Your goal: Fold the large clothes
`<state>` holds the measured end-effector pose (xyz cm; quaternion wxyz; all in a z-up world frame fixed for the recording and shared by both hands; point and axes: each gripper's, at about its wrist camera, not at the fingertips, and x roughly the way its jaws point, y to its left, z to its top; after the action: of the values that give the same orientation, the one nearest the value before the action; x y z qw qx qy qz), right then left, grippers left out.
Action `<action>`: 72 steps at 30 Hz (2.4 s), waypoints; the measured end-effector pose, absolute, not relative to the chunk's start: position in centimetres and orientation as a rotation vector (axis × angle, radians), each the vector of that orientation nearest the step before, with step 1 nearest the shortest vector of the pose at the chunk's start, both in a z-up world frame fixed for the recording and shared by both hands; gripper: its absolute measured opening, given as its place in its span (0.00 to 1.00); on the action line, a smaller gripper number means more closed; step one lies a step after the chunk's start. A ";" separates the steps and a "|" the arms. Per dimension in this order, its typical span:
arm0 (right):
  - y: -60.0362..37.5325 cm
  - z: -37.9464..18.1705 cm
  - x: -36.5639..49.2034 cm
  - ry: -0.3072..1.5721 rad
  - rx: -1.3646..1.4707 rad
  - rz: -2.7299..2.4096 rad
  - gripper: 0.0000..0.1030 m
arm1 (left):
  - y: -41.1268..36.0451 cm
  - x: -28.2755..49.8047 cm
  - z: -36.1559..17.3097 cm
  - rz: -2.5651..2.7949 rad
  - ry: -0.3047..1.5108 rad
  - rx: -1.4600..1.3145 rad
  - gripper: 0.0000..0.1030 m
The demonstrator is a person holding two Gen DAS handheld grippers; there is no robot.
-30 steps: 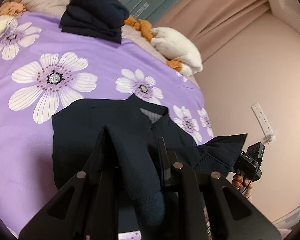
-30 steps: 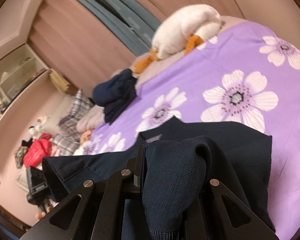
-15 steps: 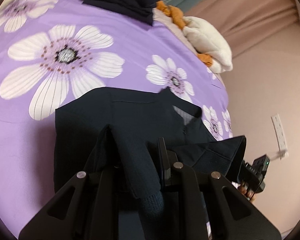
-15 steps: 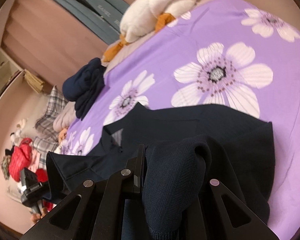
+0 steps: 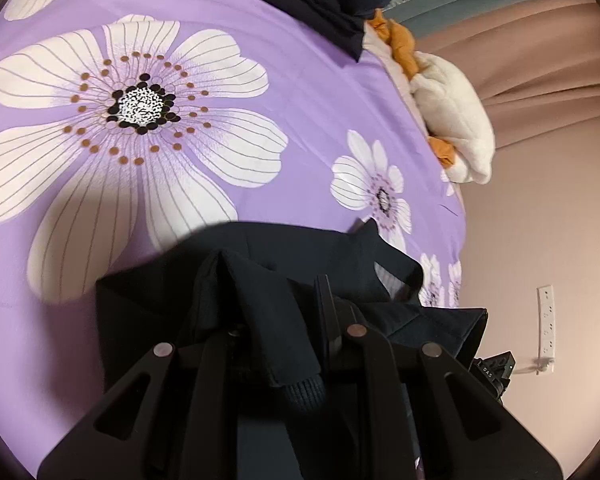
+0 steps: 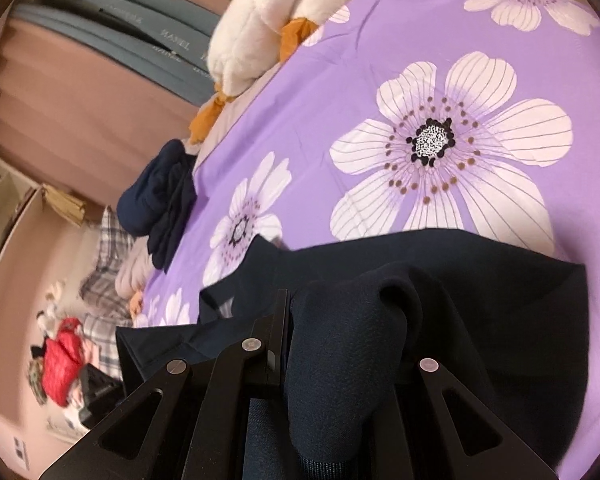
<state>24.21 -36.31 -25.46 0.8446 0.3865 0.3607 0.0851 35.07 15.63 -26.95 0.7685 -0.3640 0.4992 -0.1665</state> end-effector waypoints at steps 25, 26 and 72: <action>-43.1 -24.8 25.1 0.580 1.213 0.125 0.64 | 21.5 37.5 -25.3 -0.099 0.970 -0.940 0.66; -43.5 -24.3 24.7 0.566 1.193 0.102 0.65 | 22.1 37.0 -25.1 -0.082 0.960 -0.934 0.66; -31.2 -26.7 9.4 0.838 0.153 -0.032 0.51 | 14.7 14.0 -27.0 -0.254 1.008 -0.372 0.49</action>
<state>9.40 -31.23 -26.67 0.9105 0.0742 0.4064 -0.0154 13.95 14.66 -27.03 0.8515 -0.1765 0.4788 -0.1205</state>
